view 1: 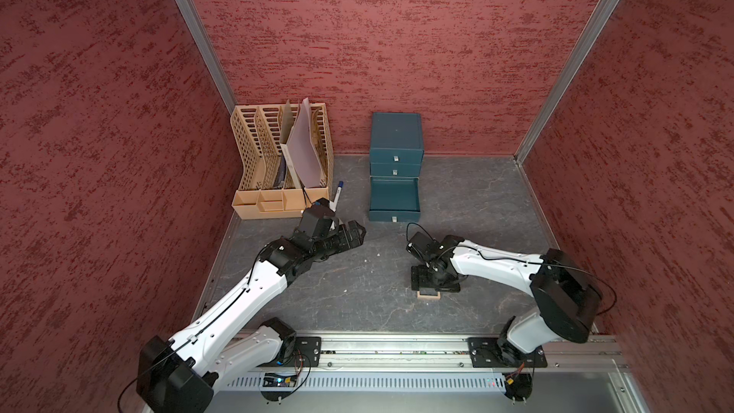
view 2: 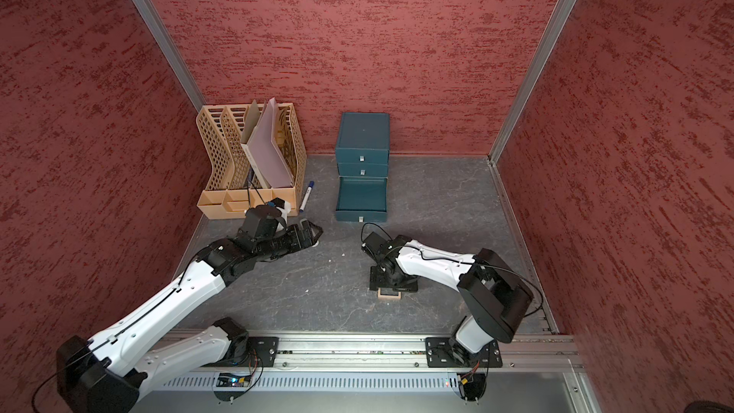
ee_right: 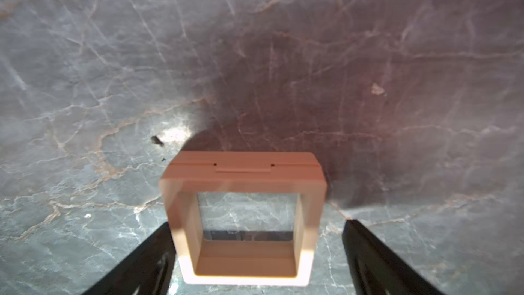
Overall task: Place the brooch boxes into the drawer by color
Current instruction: Pick up the brooch box from the center of the board.
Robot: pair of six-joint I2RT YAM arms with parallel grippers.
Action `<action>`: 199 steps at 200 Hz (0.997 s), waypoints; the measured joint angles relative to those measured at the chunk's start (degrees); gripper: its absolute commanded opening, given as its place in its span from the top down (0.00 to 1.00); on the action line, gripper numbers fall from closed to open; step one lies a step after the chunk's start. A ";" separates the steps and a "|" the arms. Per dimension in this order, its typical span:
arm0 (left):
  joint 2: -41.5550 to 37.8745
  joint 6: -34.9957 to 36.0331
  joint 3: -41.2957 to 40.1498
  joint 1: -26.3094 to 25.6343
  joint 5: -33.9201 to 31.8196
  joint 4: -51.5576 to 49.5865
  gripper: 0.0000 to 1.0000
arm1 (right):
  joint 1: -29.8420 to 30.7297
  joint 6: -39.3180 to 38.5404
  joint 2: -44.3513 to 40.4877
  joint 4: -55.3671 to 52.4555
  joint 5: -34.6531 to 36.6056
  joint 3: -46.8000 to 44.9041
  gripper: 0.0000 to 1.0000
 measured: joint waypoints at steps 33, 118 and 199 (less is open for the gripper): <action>0.11 0.00 0.00 -0.02 -0.33 0.00 0.00 | 0.00 0.44 0.63 1.01 -0.13 -0.63 0.17; 0.13 -0.02 0.00 -0.09 -0.63 0.26 0.00 | 0.22 -0.26 0.50 -0.26 1.95 0.24 0.32; 0.22 -0.22 0.00 -0.28 -0.87 0.48 0.00 | 0.42 -2.58 -0.85 -3.63 4.59 5.49 0.33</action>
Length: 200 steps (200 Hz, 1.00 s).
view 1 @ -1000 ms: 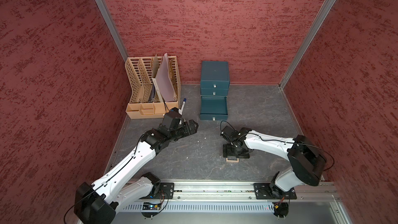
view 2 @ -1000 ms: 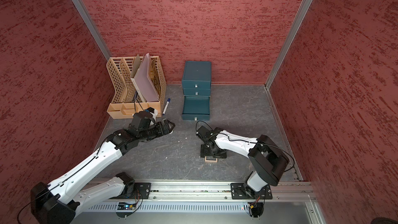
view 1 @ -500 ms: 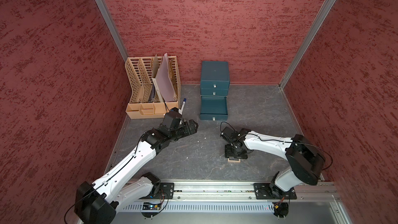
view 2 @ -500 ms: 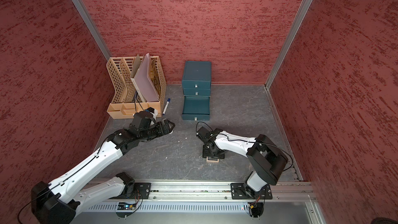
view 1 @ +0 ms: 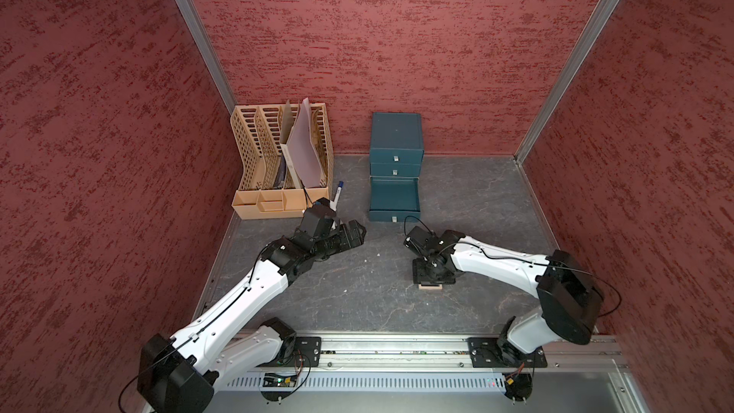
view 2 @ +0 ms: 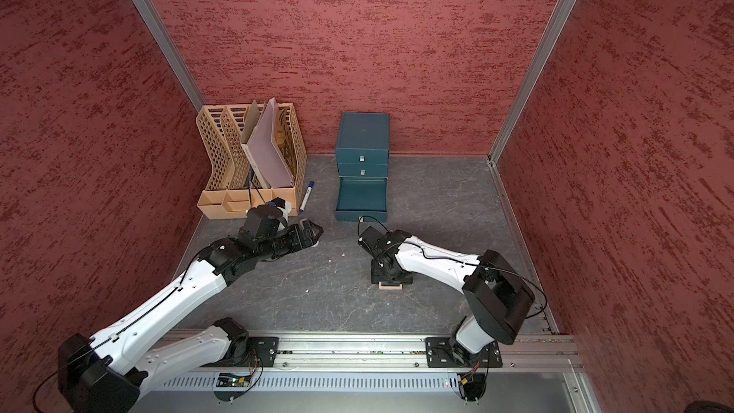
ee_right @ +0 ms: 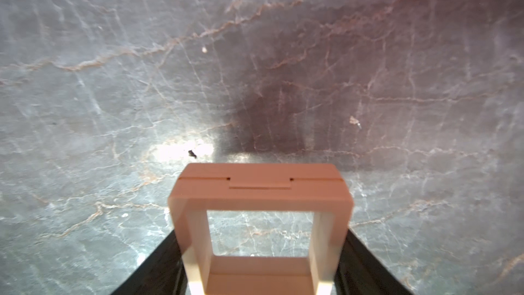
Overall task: Place the brooch boxes into the drawer by color
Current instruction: Pick up the brooch box from the center of the board, then place the brooch box in the drawer.
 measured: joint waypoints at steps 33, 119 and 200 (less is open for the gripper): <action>-0.42 -0.17 -0.04 0.00 -0.39 -0.02 0.00 | 0.00 -0.24 -0.50 -0.96 0.42 1.11 0.34; -2.14 -3.10 -2.99 0.72 -1.95 0.28 0.00 | -0.09 -4.39 0.09 -5.05 3.43 14.14 0.35; -6.01 -4.07 -5.01 0.70 -2.89 1.79 0.00 | -5.51 -11.45 12.79 -5.55 5.07 32.63 0.37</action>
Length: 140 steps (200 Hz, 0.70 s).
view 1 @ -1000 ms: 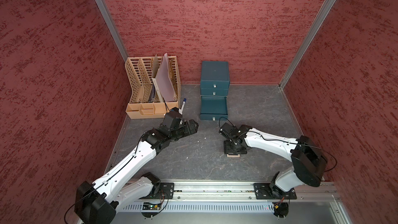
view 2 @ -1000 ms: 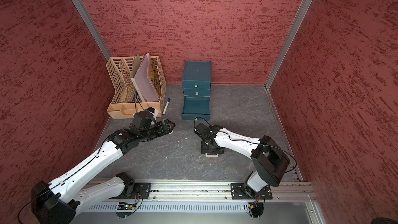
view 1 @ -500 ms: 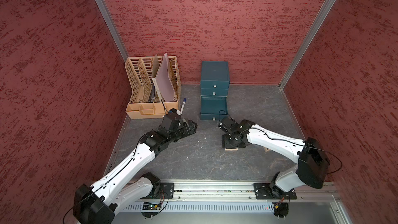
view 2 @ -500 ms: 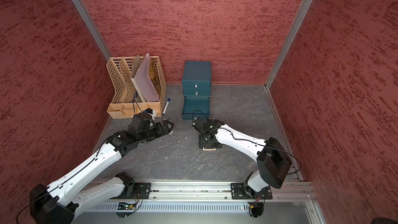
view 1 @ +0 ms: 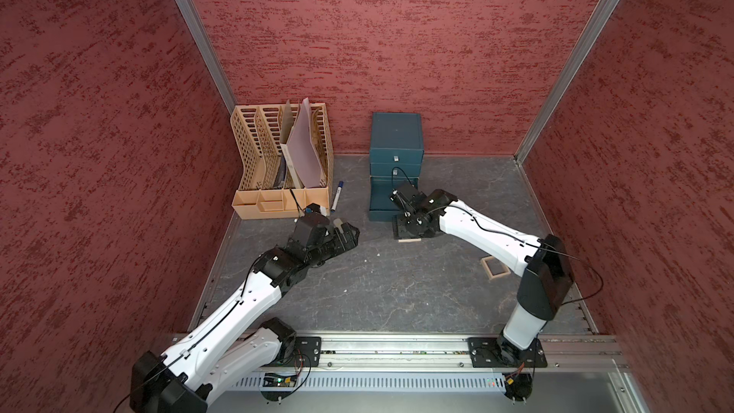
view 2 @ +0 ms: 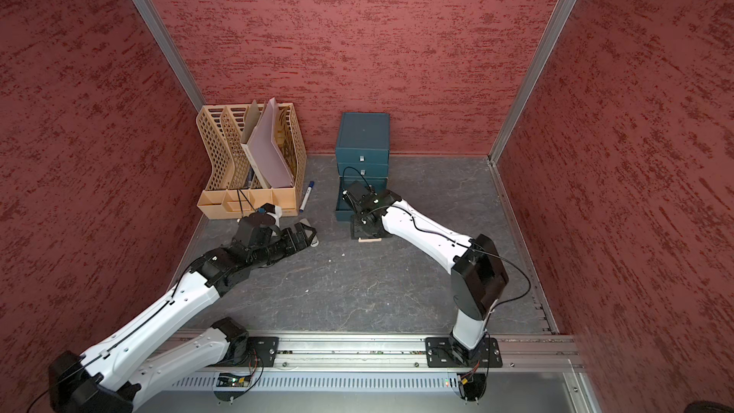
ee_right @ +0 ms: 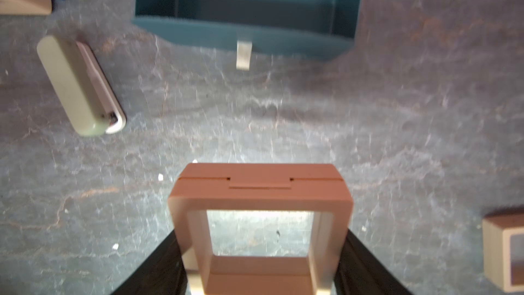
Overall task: Place the brooch boxes into the drawer by color
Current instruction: Place the brooch box in the drawer.
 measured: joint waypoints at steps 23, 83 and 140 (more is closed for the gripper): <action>-0.94 -0.04 -0.63 0.02 -0.02 0.46 0.00 | -2.27 -2.12 3.80 0.04 0.52 4.02 0.37; -0.94 -0.04 -0.61 0.02 0.02 1.31 0.00 | -5.92 -5.66 10.62 0.00 1.51 13.88 0.37; -0.39 -0.17 -0.42 0.00 0.33 1.64 0.00 | -7.32 -6.86 15.34 0.90 2.25 19.43 0.38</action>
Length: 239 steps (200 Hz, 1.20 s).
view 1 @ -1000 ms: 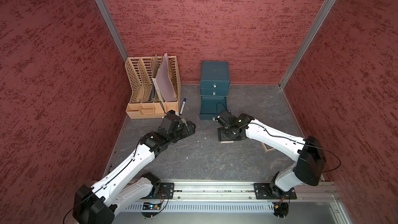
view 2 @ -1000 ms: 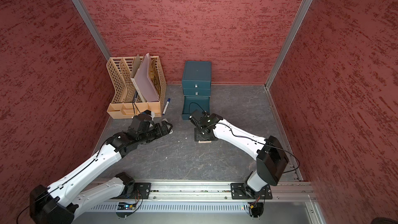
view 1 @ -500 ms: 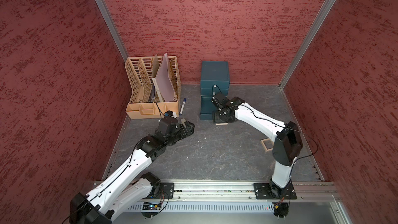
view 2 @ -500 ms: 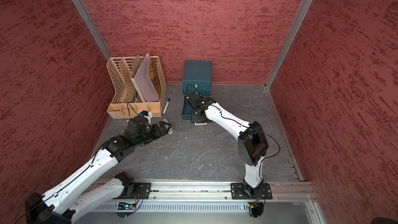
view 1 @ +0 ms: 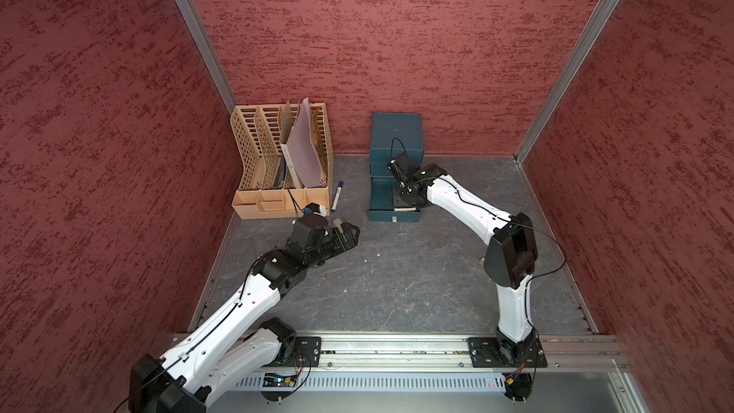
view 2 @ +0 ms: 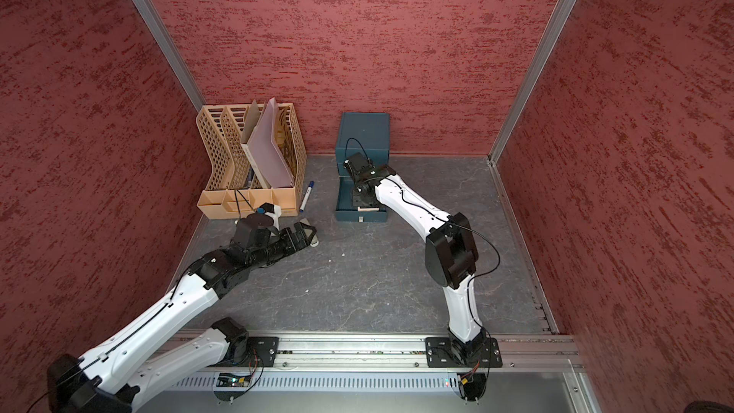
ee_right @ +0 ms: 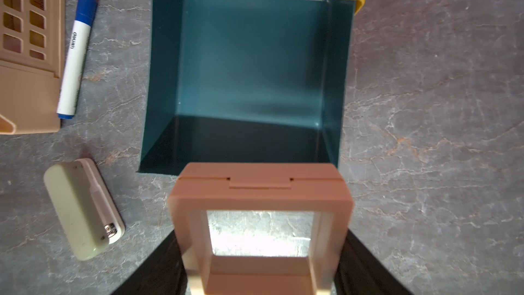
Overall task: Place the brooch boxes into the drawer by color
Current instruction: Place the brooch box in the drawer.
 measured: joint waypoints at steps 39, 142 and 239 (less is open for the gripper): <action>0.07 0.00 0.59 0.00 0.11 -0.07 0.00 | -0.87 -0.66 3.78 1.33 0.20 3.15 0.39; -0.37 -0.04 0.59 -0.07 0.09 -0.50 0.00 | -1.11 0.76 12.92 6.19 -3.39 13.05 0.39; -1.22 -0.04 0.59 -0.13 0.07 -0.57 0.00 | -1.11 3.89 17.73 7.58 -6.32 15.74 0.39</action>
